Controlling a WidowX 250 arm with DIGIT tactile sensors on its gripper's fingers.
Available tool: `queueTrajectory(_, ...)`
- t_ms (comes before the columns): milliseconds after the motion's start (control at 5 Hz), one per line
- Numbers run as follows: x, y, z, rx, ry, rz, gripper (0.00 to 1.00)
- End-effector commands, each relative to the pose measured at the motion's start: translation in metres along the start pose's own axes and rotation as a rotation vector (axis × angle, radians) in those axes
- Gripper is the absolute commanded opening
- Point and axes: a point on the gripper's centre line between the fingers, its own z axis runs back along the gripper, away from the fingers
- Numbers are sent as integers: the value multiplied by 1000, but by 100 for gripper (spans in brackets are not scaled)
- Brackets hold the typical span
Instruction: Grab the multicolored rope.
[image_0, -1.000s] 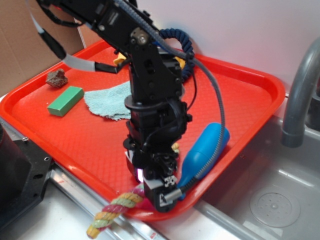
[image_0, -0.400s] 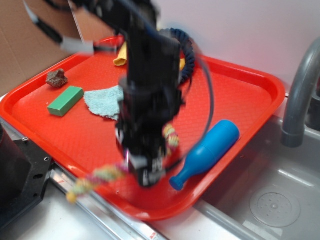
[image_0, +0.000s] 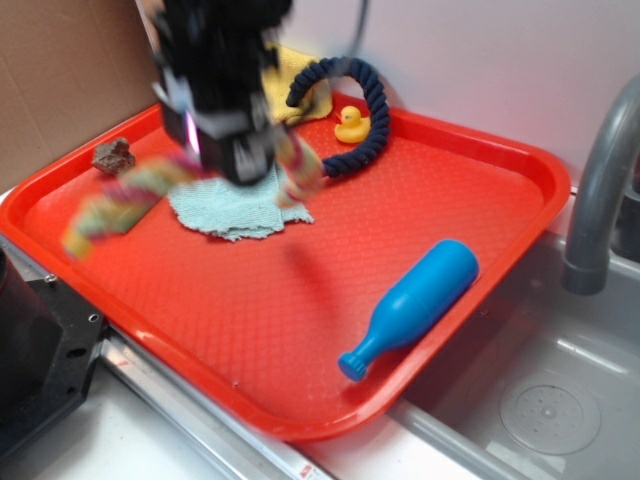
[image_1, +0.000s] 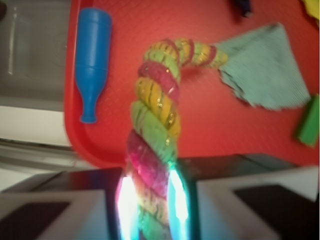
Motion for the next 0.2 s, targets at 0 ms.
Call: queueTrajectory(0, -35, 37, 51, -6, -128, 290, 0)
